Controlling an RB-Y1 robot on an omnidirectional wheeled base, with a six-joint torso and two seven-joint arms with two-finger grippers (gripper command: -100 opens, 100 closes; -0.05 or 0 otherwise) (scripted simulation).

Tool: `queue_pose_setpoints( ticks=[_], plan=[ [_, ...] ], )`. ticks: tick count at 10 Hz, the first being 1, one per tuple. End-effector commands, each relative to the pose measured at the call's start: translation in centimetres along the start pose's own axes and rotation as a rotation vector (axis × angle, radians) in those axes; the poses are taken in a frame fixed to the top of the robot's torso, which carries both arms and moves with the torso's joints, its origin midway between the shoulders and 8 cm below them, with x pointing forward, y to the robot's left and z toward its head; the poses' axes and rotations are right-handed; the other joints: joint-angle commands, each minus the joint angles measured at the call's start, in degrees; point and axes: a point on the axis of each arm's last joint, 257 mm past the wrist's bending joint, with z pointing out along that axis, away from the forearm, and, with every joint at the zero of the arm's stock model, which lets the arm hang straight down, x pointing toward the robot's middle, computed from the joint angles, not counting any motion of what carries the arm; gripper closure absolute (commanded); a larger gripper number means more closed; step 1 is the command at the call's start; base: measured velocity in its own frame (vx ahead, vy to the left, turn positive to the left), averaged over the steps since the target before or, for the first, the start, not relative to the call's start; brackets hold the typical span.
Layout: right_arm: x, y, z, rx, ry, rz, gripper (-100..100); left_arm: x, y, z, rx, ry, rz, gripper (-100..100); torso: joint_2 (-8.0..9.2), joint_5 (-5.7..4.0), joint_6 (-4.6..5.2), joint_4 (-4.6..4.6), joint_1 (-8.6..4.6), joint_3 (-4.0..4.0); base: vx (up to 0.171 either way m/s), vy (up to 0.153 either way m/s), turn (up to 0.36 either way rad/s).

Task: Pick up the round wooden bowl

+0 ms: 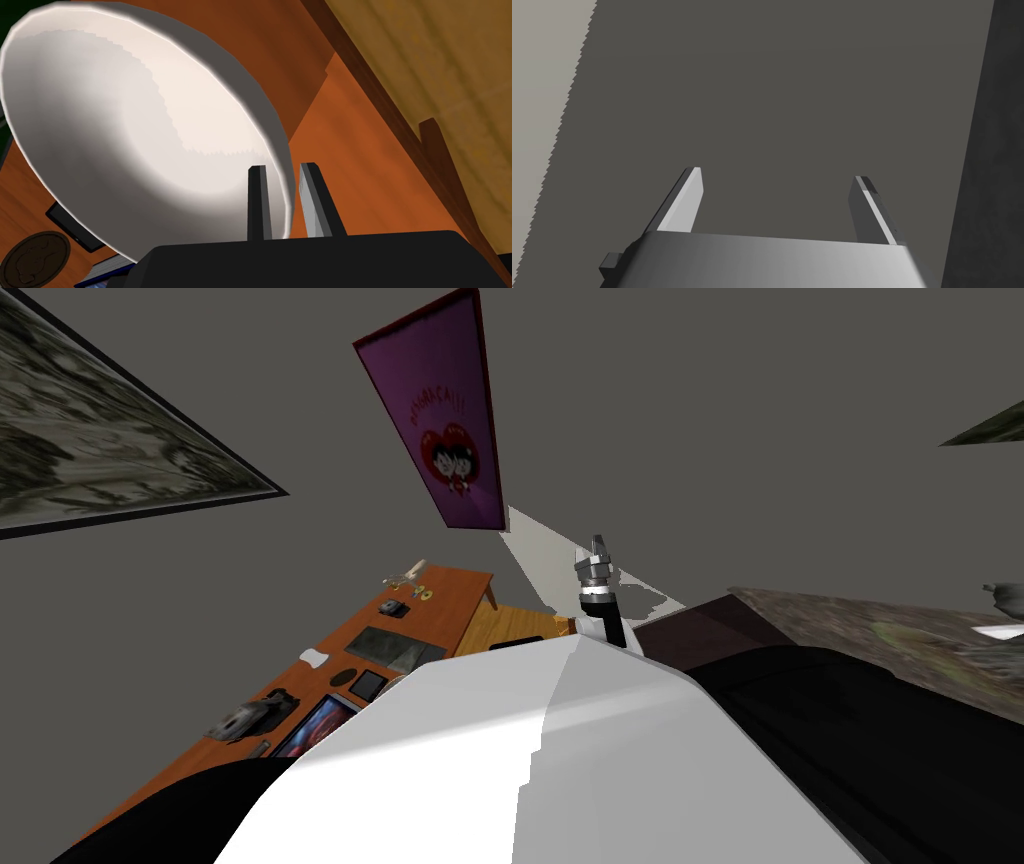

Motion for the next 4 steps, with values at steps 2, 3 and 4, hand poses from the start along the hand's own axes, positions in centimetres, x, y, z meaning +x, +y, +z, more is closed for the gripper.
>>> queue_pose_setpoints(
  ticks=[2, 3, 4],
  plan=[
    [0.0, 0.0, 0.0, 0.0, 0.0, 0.0, 0, -0.36, -0.56, -0.82, 0.001, 0.001, 0.0, 100, 0.0, -0.02, 0.0, 0.0, -0.01, 0.0, -0.015, -0.022, 0.009],
    [0.0, 0.0, 0.0, 0.0, 0.0, 0.0, 0, -0.29, -0.4, -0.61, 0.003, 0.0, -0.007, 100, 0.01, -0.03, 0.01, 0.02, -0.05, 0.01, -0.006, -0.01, 0.005],
    [0.0, 0.0, 0.0, 0.0, 0.0, 0.0, 0, -0.28, -0.42, -0.64, 0.002, 0.0, -0.004, 0, -0.01, -0.02, 0.01, 0.02, -0.01, 0.01, 0.0, 0.0, 0.0]
  ],
)
